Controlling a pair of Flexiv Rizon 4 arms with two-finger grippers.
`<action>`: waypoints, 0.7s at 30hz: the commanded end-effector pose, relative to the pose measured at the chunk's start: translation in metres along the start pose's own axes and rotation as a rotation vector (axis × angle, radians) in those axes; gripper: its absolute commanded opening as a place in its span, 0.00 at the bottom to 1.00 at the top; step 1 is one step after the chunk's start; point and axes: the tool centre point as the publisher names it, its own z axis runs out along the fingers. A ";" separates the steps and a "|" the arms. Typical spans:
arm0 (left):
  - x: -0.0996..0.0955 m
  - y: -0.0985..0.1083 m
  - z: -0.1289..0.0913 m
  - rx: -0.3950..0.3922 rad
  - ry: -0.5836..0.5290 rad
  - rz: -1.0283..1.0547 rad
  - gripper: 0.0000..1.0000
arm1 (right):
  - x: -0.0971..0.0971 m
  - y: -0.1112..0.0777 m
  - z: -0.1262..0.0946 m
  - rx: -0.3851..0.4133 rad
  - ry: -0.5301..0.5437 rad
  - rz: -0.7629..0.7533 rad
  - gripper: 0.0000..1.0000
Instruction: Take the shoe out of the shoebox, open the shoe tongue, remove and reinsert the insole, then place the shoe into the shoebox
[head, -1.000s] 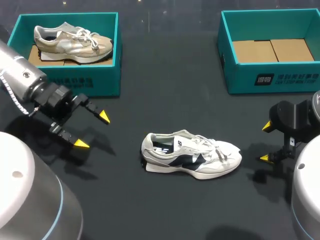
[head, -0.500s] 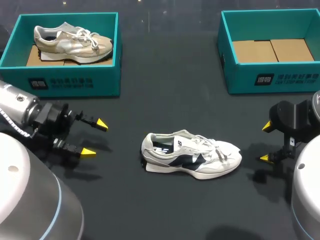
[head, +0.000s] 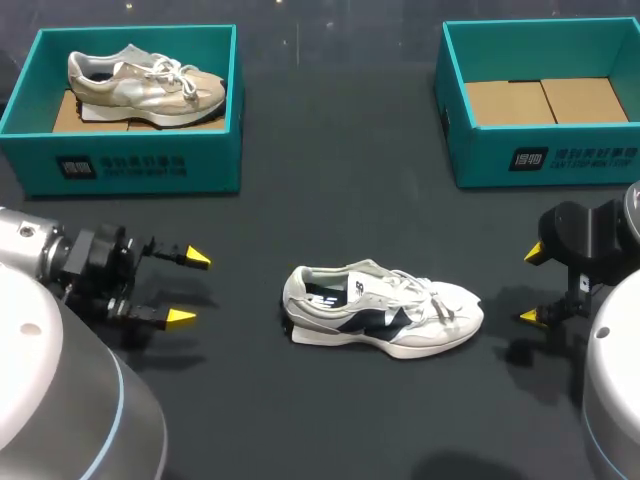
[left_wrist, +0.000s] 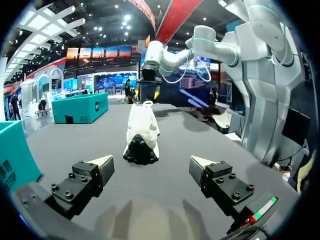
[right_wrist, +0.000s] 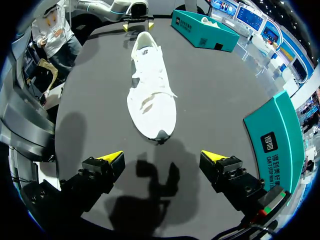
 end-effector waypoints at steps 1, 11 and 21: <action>-0.007 0.017 0.010 0.026 -0.008 -0.009 1.00 | 0.002 0.000 -0.001 0.003 -0.003 0.000 1.00; -0.016 0.027 0.024 0.005 -0.015 -0.007 1.00 | 0.002 0.000 -0.001 0.003 -0.003 0.000 1.00; -0.015 0.028 0.049 0.007 -0.009 -0.010 1.00 | 0.002 0.000 -0.001 0.003 -0.003 0.000 1.00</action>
